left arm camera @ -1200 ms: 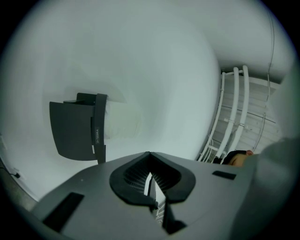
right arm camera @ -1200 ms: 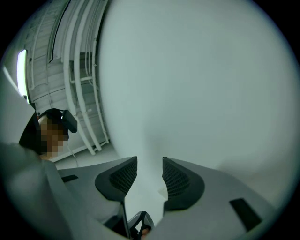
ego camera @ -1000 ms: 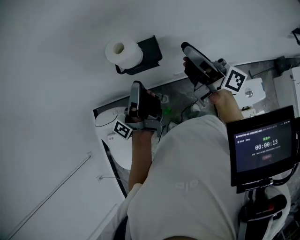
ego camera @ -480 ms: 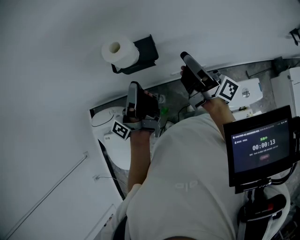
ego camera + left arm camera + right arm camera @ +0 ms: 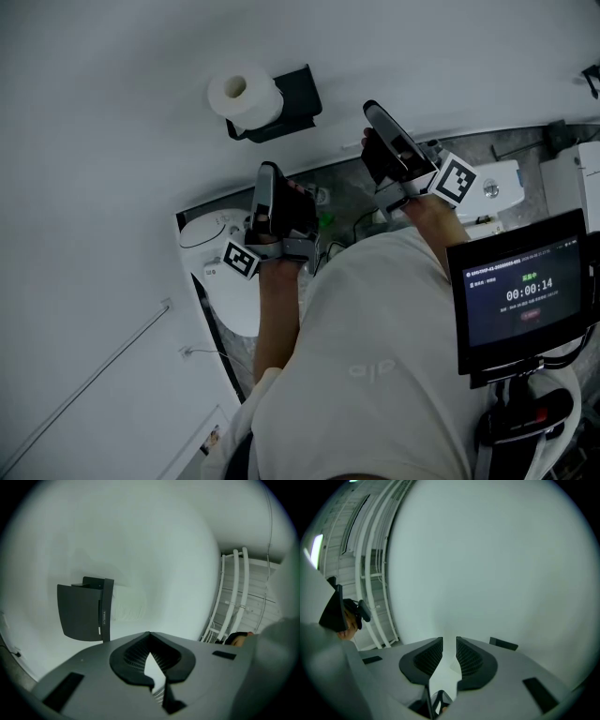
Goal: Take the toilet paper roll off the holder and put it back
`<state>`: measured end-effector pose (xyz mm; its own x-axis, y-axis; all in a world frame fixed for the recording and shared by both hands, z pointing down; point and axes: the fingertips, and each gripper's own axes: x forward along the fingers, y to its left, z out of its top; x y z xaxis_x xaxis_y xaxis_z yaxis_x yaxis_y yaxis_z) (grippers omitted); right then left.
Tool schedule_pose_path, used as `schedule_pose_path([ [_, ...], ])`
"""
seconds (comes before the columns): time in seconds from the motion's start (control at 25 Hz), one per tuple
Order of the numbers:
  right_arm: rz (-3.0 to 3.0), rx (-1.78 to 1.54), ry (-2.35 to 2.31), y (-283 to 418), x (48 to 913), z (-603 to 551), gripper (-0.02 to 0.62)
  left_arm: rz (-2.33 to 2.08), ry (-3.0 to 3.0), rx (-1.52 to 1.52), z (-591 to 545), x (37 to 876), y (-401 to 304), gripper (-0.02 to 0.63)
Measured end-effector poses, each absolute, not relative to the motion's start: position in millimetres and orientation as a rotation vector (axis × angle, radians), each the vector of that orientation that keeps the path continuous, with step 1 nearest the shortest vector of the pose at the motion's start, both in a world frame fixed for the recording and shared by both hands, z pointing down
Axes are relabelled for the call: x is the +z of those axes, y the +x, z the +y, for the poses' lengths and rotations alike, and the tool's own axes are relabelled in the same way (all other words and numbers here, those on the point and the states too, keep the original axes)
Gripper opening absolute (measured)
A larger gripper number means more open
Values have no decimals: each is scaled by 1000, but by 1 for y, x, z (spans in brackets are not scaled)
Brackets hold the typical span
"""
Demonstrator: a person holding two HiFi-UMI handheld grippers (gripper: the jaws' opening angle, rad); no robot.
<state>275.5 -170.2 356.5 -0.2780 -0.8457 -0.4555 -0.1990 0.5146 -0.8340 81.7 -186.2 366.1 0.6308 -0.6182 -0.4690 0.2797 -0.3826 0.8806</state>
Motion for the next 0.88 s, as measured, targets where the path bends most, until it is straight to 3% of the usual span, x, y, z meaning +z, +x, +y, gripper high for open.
schedule_pose_path([
  [0.88, 1749, -891, -848, 267, 367, -173, 101, -290, 1704, -982, -184, 370, 81, 5],
])
